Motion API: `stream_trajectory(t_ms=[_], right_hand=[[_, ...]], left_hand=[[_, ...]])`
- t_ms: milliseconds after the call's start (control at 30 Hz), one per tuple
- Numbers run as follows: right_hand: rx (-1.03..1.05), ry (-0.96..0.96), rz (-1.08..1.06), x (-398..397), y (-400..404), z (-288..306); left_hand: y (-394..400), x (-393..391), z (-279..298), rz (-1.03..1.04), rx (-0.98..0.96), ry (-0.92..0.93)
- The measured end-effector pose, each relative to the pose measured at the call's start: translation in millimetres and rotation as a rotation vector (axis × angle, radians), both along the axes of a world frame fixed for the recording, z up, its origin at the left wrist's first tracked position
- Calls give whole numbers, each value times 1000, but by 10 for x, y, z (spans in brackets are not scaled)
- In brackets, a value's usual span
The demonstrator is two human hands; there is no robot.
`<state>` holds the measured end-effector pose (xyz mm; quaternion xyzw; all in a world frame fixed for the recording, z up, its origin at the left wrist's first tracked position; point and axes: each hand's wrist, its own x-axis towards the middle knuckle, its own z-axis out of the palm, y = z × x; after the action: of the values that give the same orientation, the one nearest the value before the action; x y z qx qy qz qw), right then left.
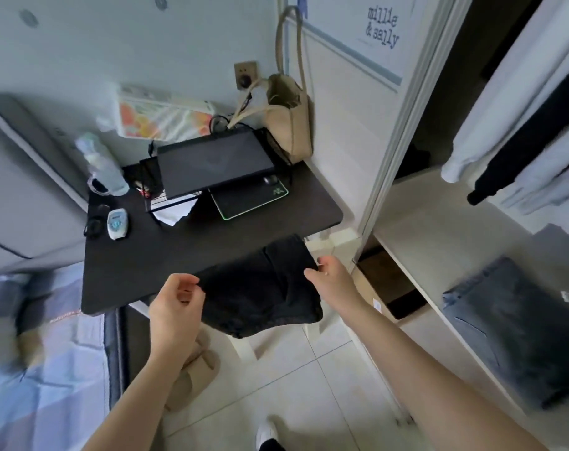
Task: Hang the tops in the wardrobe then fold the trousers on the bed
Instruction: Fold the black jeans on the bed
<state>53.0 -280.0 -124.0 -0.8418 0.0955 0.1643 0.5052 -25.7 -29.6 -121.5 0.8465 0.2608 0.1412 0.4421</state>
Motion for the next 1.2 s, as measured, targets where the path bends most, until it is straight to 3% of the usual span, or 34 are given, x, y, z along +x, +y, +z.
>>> stream_trajectory(t_ms=[200,267,467,633,733,900,1200], right_hand=[[-152,30,24,11,336,-75],[-96,33,35,-1,324,9],[55,-166,-86,137,548,606],[54,-373,85,203,1077,1115],[147,-422,160,178,1383,1321],[264,-443,282,32,1818,1463],[413,-295,589,-592,2414,1505]], left_hand=[[395,-62,-282,107,-31,147],[438,-40,-349,141,-103,207],[510,-51,-367,197,-722,210],[636,-49,-115,229,-1035,85],[954,-53,196,373,-1065,-113],[1401,-361,580,397,-1046,-294],[1585,-1761,1031,649,-809,-511]])
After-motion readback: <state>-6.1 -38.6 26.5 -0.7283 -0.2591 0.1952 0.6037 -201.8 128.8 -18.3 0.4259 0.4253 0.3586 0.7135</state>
